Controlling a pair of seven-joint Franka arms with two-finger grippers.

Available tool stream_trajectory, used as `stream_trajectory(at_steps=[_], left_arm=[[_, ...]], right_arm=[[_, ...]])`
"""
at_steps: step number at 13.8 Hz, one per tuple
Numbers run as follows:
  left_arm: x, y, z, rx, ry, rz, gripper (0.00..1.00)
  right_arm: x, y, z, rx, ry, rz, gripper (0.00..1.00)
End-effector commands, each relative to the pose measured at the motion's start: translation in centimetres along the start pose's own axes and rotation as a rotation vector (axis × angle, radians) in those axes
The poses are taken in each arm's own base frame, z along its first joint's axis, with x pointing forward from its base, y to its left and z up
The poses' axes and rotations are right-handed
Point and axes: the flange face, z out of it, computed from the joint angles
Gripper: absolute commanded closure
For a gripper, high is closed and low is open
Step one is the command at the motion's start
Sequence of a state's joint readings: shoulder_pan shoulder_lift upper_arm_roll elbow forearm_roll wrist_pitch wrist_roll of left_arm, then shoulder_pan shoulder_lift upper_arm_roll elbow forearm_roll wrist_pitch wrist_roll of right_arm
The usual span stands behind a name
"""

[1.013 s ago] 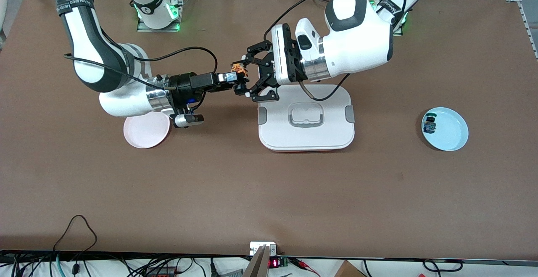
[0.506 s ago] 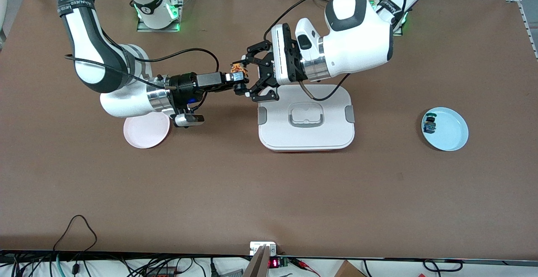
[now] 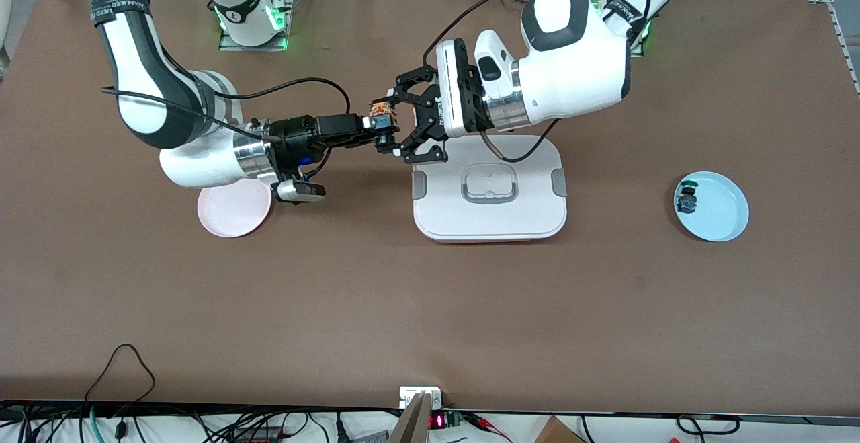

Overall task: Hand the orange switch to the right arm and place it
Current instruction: 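Close the right gripper on the orange switch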

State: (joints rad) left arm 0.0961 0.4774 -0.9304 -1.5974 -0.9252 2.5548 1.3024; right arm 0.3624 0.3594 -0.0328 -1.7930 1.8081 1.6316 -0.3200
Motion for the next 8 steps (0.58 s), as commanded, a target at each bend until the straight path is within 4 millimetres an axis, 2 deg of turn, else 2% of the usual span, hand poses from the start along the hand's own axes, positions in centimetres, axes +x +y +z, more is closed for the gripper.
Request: stream_trajectory(at_steps=[1, 2, 8], left_arm=[[0.35, 0.22, -0.38, -0.006, 0.021, 0.019, 0.18], [0.46, 0.24, -0.46, -0.01, 0.021, 0.017, 0.0], [0.56, -0.25, -1.32, -0.013, 0.02, 0.017, 0.0]], right_arm=[[0.04, -0.4, -0.44, 0.018, 0.003, -0.008, 0.98], [0.03, -0.3, -0.34, 0.018, -0.001, -0.006, 0.98], [-0.02, 0.11, -0.37, 0.014, -0.006, 0.001, 0.99]])
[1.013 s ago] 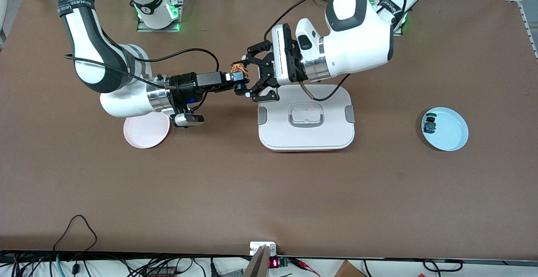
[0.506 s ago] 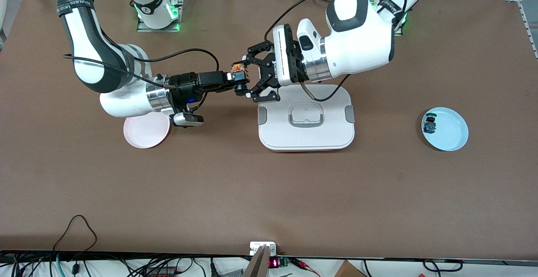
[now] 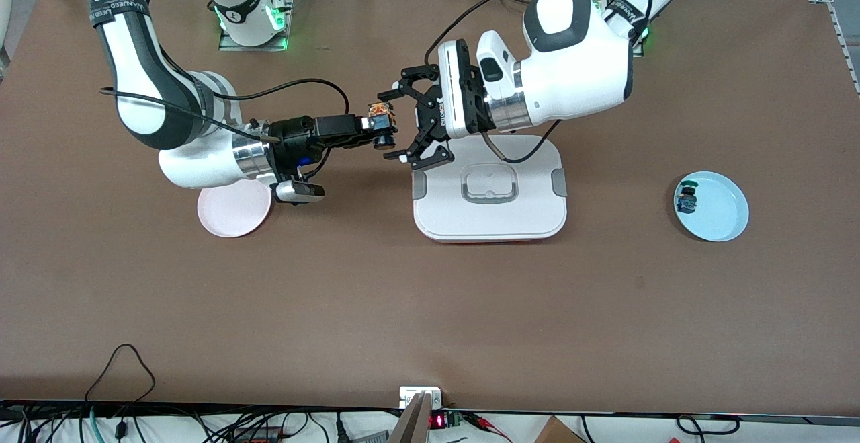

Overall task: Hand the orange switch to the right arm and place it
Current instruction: 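Close the right gripper on the orange switch, then open the left gripper and withdraw while the right gripper pulls the switch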

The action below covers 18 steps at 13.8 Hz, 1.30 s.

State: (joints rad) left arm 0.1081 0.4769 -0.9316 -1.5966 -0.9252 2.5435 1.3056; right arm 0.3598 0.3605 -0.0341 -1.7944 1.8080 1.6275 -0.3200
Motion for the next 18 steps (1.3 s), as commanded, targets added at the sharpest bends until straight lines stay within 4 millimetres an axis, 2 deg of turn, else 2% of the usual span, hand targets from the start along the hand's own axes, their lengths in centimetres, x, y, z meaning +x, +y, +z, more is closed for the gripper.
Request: stream_trajectory(at_steps=[1, 4, 5, 9, 11, 14, 16, 18], left_arm=[[0.6, 0.0, -1.1, -0.013, 0.02, 0.017, 0.0], [0.8, -0.5, -3.1, -0.085, -0.004, 0.021, 0.0], [0.9, -0.8, -4.4, -0.102, -0.015, 0.027, 0.0], [-0.7, -1.8, -6.9, -0.225, -0.087, 0.004, 0.0], [-1.3, -1.7, -7.6, -0.245, -0.208, -0.02, 0.0], [-1.1, -0.9, -8.9, -0.28, -0.42, -0.088, 0.0], [-2.7, -0.9, -10.1, -0.267, -0.624, -0.169, 0.0], [-3.3, -0.7, -11.3, -0.237, -0.772, -0.238, 0.0]], right_arm=[[-0.1, 0.2, -0.3, 0.012, -0.006, 0.002, 0.99], [-0.5, 1.5, -1.7, 0.014, -0.005, 0.019, 0.99], [-0.5, 1.6, -2.7, 0.005, -0.009, -0.021, 0.99], [-1.0, 2.2, -7.5, -0.105, -0.052, -0.051, 0.99], [-1.4, 2.4, -9.6, -0.162, -0.079, -0.054, 0.99], [-2.5, 2.4, -11.0, -0.343, -0.147, -0.097, 0.99], [-3.4, 3.2, -12.2, -0.481, -0.221, -0.18, 1.0], [-4.0, 4.0, -13.6, -0.61, -0.283, -0.211, 1.0]])
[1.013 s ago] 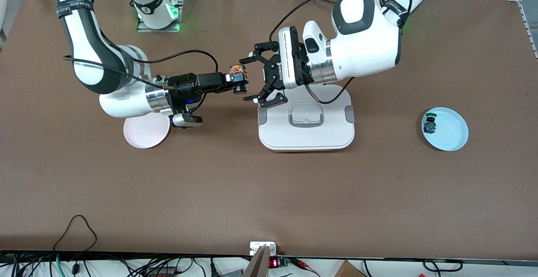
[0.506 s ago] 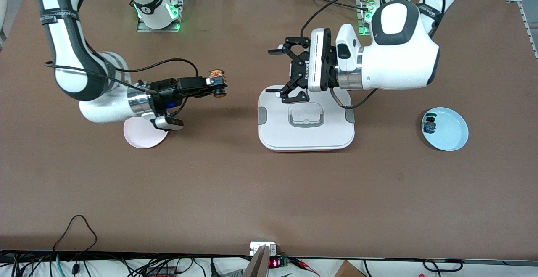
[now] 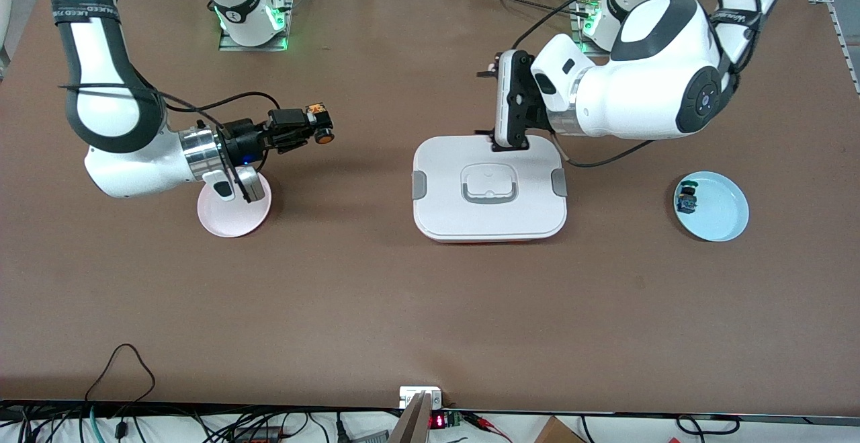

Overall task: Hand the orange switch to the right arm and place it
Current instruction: 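Open the left gripper and withdraw while the right gripper pulls the switch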

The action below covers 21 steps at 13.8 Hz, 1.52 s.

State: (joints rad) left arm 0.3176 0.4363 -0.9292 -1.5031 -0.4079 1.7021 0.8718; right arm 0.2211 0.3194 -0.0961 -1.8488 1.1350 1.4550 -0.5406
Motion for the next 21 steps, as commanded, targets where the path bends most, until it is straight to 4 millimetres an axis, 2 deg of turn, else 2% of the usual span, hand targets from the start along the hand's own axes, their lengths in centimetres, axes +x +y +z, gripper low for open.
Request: stream_trajectory(at_steps=[1, 3, 5, 7, 9, 11, 12, 13, 15, 16, 19, 20, 21], left_arm=[[-1.4, 0.9, -1.6, 0.082, -0.216, -0.17, 0.0], [-2.3, 1.1, -2.1, 0.194, -0.359, -0.32, 0.0], [-4.1, 0.4, -3.1, 0.279, -0.449, -0.445, 0.0], [-5.5, 0.2, -5.0, 0.394, -0.523, -0.614, 0.0], [-6.4, 0.0, -8.0, 0.512, -0.561, -0.706, 0.0], [-8.8, -1.5, -11.0, 0.559, -0.533, -0.783, 0.0], [-9.1, -1.4, -11.6, 0.575, -0.53, -0.816, 0.0], [-10.6, -2.4, -12.6, 0.606, -0.524, -0.881, 0.0], [-12.9, -3.4, -14.9, 0.643, -0.387, -0.991, 0.0], [-14.3, -3.1, -15.7, 0.639, -0.315, -1.063, 0.0], [-16.3, -0.9, -16.7, 0.772, -0.17, -1.241, 0.0], [-17.6, -1.0, -16.8, 0.796, -0.128, -1.283, 0.0], [-19.3, -0.6, -17.6, 0.828, -0.074, -1.317, 0.0]], right_arm=[[-1.8, 0.7, -1.3, -0.146, -0.074, -0.057, 1.0], [-2.7, 2.2, -2.6, -0.254, -0.134, -0.115, 1.0], [-3.7, 3.2, -3.9, -0.389, -0.21, -0.12, 1.0], [-4.5, 4.0, -5.5, -0.56, -0.291, -0.133, 1.0], [-4.7, 4.6, -7.0, -0.702, -0.368, -0.216, 1.0], [-4.4, 5.4, -8.4, -0.814, -0.42, -0.325, 1.0], [-4.2, 6.0, -8.8, -0.856, -0.449, -0.37, 1.0], [-4.0, 6.4, -9.2, -0.902, -0.48, -0.419, 1.0], [-3.9, 8.0, -9.5, -0.978, -0.541, -0.517, 1.0], [-4.0, 9.0, -9.4, -0.993, -0.56, -0.575, 1.0], [-4.4, 12.0, -8.6, -1.041, -0.575, -0.652, 1.0], [-4.5, 12.7, -8.4, -1.077, -0.592, -0.675, 1.0], [-4.6, 13.4, -8.2, -1.113, -0.6, -0.699, 1.0]])
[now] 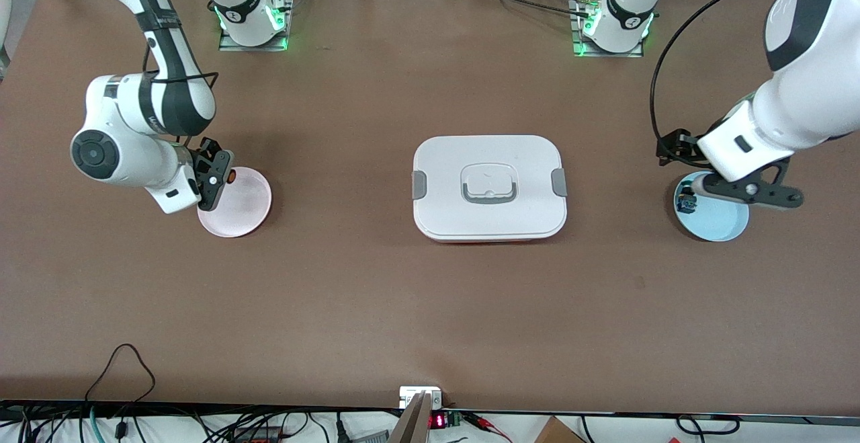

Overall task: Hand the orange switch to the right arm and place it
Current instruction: 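Lower the orange switch onto the white plate with the right gripper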

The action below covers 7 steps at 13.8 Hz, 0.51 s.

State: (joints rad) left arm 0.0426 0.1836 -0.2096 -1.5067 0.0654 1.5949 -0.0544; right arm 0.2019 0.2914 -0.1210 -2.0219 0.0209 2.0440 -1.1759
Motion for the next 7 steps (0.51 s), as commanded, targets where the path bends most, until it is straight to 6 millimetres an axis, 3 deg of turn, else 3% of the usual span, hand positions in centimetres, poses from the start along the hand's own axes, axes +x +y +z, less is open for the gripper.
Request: stream_trajectory(at_steps=[1, 3, 5, 7], left_arm=[[-4.1, -2.4, -0.1, -0.002, 0.082, -0.132, 0.0], [-5.5, -3.6, -2.2, -0.003, 0.124, -0.153, 0.0], [-5.6, -4.0, -2.5, -0.004, 0.129, -0.157, 0.0], [-5.9, -4.2, -3.9, -0.003, 0.156, -0.156, 0.0]], right_arm=[[-0.3, -0.5, 1.7, -0.095, -0.028, -0.07, 1.0], [-0.3, -0.6, 3.0, -0.135, -0.025, -0.084, 1.0], [-0.2, -0.6, 4.2, -0.166, -0.011, -0.089, 1.0], [0.0, -0.1, 5.5, -0.197, -0.003, -0.14, 0.99]])
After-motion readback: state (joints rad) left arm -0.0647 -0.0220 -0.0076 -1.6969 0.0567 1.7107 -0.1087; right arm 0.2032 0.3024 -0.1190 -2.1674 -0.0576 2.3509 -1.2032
